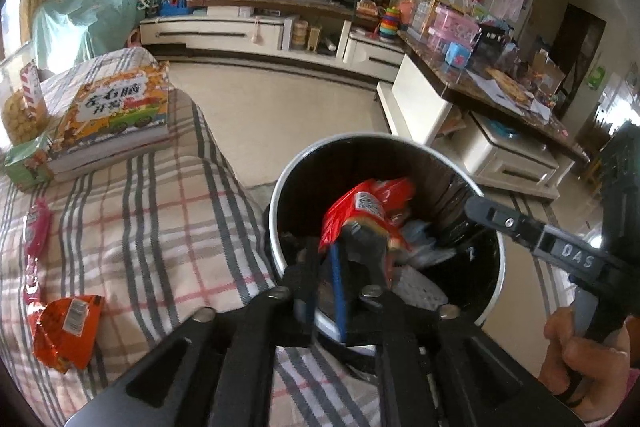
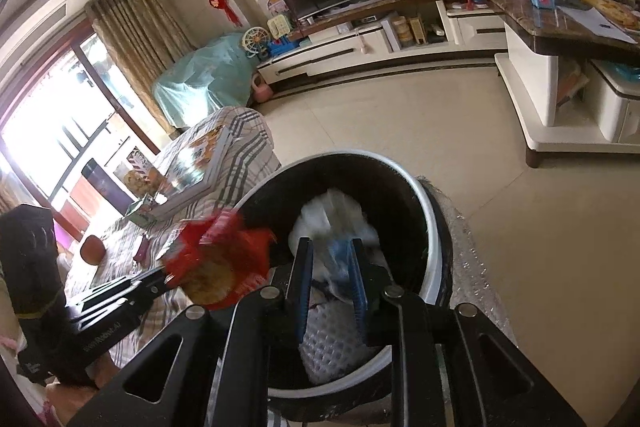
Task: Collect trash
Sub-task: 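Move both tools back toward the orange wrapper and pink candy tube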
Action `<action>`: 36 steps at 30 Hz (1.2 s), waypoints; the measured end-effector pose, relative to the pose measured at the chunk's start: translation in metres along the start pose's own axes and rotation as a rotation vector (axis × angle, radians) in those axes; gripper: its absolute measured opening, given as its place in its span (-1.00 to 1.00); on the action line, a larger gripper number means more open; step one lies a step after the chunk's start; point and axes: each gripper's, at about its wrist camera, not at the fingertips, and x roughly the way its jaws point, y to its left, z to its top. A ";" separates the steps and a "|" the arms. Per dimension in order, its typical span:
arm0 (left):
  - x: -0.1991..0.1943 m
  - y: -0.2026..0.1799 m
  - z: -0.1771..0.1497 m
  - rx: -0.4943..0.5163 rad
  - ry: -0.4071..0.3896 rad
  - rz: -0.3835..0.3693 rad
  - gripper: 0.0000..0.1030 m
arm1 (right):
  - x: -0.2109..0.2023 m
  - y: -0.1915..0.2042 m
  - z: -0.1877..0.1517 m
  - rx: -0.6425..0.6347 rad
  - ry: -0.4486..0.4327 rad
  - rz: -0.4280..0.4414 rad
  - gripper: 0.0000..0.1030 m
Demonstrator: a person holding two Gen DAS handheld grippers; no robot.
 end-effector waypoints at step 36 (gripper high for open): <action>-0.149 0.128 -0.131 -0.254 -0.103 0.163 0.11 | -0.010 0.114 -0.075 -0.131 0.031 0.172 0.71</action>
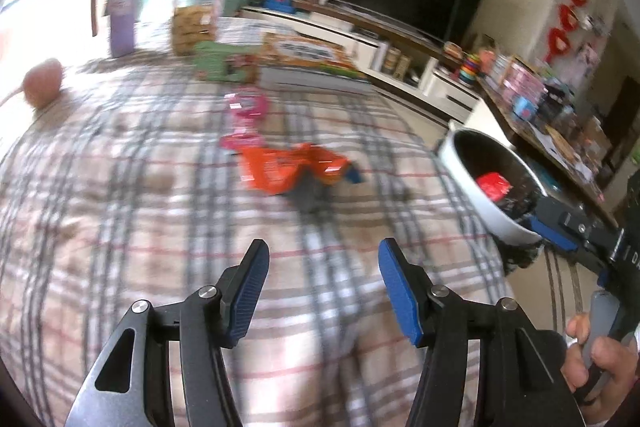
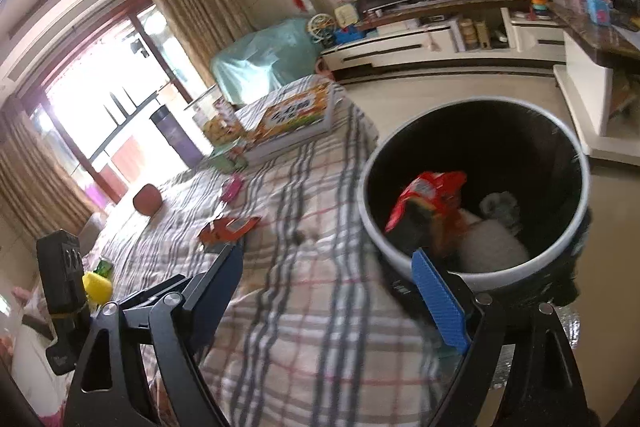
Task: Collect trash
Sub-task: 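Move both tools back toward the orange wrapper and pink candy tube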
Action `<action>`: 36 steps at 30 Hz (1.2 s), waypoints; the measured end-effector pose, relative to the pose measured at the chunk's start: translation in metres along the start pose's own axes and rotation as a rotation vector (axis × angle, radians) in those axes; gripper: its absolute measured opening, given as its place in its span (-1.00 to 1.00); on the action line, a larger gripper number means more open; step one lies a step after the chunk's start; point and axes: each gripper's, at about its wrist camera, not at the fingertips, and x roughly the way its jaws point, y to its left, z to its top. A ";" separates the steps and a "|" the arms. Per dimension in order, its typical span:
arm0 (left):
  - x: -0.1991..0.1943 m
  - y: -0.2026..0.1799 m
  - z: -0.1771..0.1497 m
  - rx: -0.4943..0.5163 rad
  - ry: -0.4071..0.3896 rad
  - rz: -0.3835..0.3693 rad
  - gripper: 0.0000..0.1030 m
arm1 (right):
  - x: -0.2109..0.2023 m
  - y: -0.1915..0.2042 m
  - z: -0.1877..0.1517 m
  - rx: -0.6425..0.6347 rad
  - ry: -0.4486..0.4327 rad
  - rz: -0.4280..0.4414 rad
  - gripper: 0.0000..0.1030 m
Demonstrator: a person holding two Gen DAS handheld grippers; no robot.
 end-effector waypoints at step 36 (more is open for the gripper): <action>-0.024 0.109 -0.012 -0.187 -0.023 0.181 0.40 | 0.092 0.104 -0.027 -0.166 0.112 0.091 0.82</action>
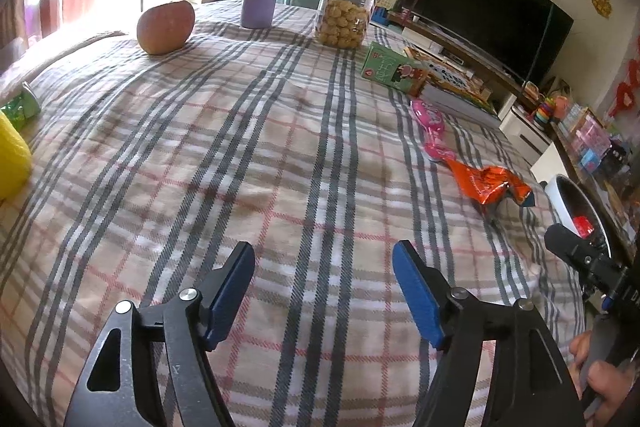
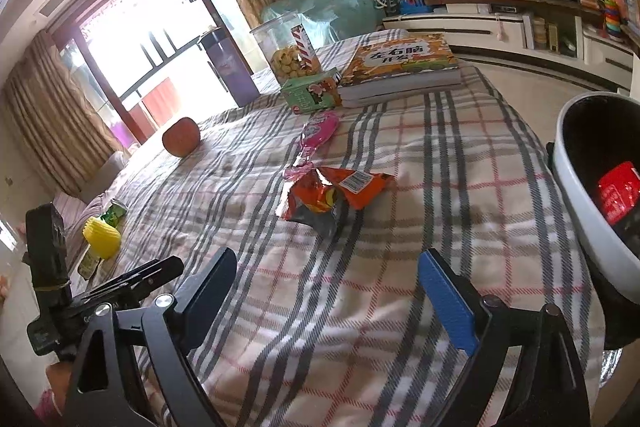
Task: Collect trash
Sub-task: 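Move both tools back toward the orange wrapper and pink candy tube, then grasp the pink candy tube with the left tool while the right tool grasps the orange wrapper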
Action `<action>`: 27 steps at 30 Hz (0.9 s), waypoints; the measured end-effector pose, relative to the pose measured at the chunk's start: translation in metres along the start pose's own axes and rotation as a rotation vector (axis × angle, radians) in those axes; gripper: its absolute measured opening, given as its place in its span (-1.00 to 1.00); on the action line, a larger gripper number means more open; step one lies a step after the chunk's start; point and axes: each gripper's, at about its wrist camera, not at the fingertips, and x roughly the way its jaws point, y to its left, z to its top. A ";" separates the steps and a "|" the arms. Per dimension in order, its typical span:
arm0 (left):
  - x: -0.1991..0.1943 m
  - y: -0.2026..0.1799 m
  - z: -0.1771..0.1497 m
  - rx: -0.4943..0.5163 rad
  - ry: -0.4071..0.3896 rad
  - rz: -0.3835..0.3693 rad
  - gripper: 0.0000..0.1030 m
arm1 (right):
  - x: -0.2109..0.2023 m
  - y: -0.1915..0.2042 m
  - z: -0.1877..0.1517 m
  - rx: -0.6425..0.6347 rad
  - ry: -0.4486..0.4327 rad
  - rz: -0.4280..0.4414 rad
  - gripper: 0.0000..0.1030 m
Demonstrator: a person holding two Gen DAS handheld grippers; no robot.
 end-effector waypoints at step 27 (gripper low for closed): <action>0.046 -0.021 0.032 0.054 0.035 -0.005 0.44 | 0.056 -0.011 0.028 0.027 0.057 0.004 0.04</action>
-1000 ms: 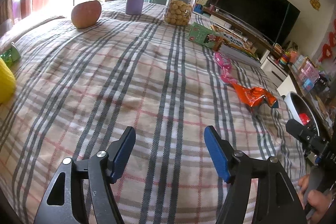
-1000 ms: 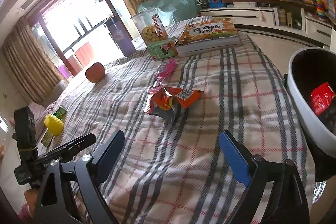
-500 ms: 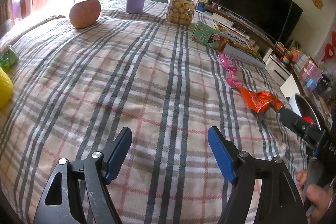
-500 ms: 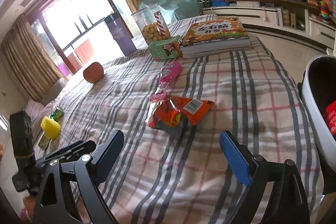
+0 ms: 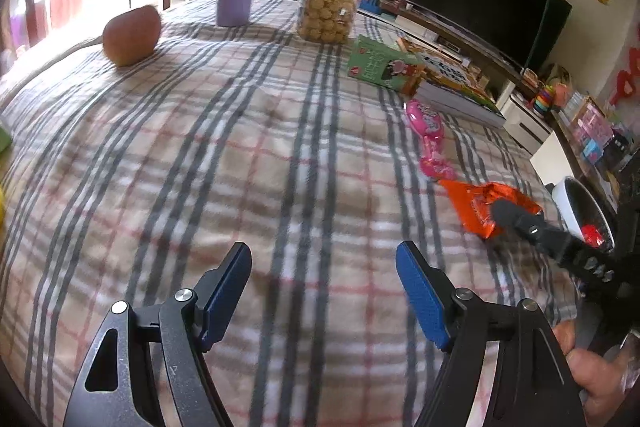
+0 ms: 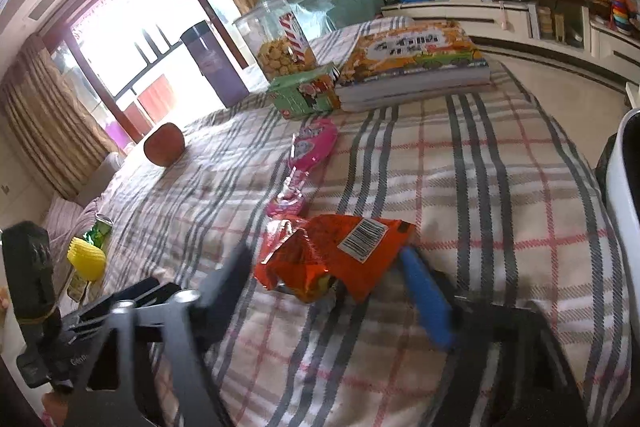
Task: Collect trash
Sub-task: 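Grasp the pink candy tube with the left tool while the right tool grasps the orange wrapper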
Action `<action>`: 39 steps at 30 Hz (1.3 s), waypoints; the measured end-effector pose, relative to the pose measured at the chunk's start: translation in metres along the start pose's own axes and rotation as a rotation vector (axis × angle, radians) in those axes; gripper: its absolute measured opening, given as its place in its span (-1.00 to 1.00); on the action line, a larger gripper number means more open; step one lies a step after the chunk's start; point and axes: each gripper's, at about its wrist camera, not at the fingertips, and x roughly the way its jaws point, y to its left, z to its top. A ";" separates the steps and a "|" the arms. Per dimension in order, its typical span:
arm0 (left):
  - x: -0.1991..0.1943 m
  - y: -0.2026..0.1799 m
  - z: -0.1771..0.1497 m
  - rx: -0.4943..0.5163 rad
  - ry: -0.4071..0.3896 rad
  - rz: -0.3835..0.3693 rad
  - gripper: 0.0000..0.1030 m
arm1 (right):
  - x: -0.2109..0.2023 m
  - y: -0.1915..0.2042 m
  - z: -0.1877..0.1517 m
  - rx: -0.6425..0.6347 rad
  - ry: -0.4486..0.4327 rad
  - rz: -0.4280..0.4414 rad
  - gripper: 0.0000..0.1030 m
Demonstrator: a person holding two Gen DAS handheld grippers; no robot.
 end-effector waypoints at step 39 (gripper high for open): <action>0.027 -0.043 -0.003 0.078 0.038 -0.117 -0.30 | -0.035 -0.048 -0.001 0.084 -0.079 -0.087 0.47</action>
